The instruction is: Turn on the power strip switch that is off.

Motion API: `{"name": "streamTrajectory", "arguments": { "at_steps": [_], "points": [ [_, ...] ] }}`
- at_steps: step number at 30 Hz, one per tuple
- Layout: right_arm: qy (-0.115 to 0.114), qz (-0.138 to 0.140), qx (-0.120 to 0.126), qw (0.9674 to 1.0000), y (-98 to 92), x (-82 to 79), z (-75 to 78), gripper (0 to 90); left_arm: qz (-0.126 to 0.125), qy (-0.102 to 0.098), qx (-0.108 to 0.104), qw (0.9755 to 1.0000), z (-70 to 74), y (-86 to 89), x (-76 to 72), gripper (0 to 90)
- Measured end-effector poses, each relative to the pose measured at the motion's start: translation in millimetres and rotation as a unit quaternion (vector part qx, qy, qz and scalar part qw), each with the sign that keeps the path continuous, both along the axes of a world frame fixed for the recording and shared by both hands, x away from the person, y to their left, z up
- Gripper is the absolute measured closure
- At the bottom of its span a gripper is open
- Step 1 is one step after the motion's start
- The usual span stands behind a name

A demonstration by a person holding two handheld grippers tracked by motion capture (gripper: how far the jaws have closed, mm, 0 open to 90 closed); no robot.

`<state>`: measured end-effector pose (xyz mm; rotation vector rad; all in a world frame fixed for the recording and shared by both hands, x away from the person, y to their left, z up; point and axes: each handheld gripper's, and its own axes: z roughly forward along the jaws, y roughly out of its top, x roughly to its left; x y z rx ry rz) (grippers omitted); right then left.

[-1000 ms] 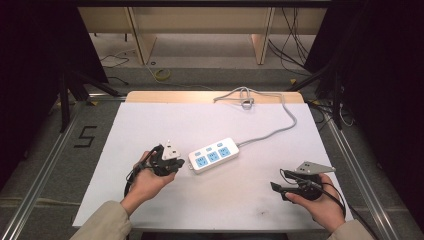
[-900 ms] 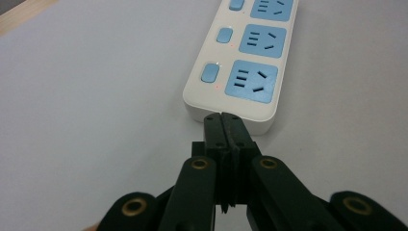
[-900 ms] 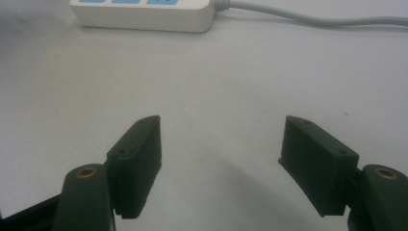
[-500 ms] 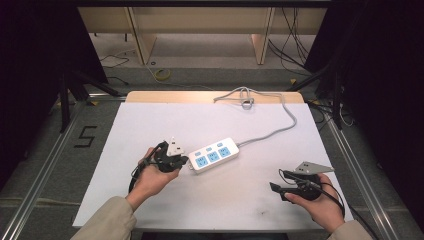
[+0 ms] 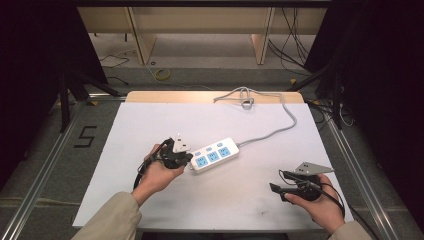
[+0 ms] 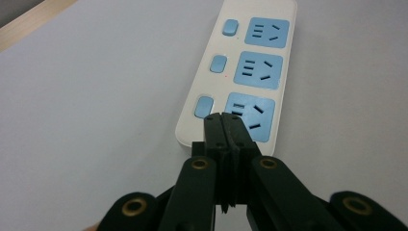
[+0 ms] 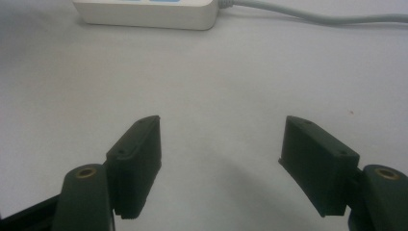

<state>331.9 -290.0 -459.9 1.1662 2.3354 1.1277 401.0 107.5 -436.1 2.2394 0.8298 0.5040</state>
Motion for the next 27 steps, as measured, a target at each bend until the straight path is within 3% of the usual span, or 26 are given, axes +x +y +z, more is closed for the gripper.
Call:
{"name": "streamTrajectory", "arguments": {
  "at_steps": [27],
  "points": [
    [-0.001,-0.001,0.001,1.0,-1.3,-1.9,-1.1,30.5,-0.012,0.0,0.005,0.9999,10.5,-27.6,17.9,89.7]
  ]
}}
